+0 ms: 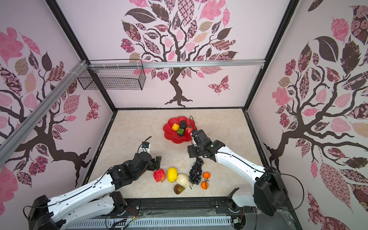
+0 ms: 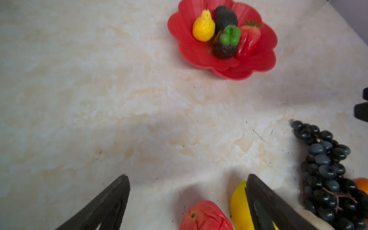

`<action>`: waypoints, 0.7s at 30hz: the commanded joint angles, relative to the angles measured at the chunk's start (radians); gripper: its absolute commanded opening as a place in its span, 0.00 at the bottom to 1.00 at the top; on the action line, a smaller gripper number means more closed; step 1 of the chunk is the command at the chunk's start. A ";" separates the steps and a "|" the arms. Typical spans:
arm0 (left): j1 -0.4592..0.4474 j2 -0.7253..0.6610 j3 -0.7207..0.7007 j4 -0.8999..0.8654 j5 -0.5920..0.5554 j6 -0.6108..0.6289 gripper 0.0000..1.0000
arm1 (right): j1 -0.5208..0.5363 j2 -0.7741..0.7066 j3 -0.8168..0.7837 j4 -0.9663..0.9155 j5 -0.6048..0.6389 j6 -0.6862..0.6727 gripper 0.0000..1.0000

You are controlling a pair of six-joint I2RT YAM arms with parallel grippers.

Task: Arrange fruit in a fruit bowl
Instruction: Pick up the fruit from the bottom-center of the table.

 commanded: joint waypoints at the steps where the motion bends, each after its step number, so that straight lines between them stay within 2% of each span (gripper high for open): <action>1: 0.004 0.055 0.070 -0.122 0.098 -0.078 0.93 | 0.008 -0.069 -0.043 0.108 -0.053 0.059 0.69; 5: 0.005 0.110 0.110 -0.172 0.160 -0.085 0.89 | 0.011 -0.094 -0.068 0.122 -0.079 0.071 0.69; 12: 0.005 0.206 0.155 -0.265 0.216 -0.126 0.89 | 0.012 -0.114 -0.101 0.145 -0.104 0.073 0.69; 21: 0.004 0.288 0.139 -0.244 0.243 -0.212 0.89 | 0.013 -0.143 -0.142 0.171 -0.129 0.085 0.70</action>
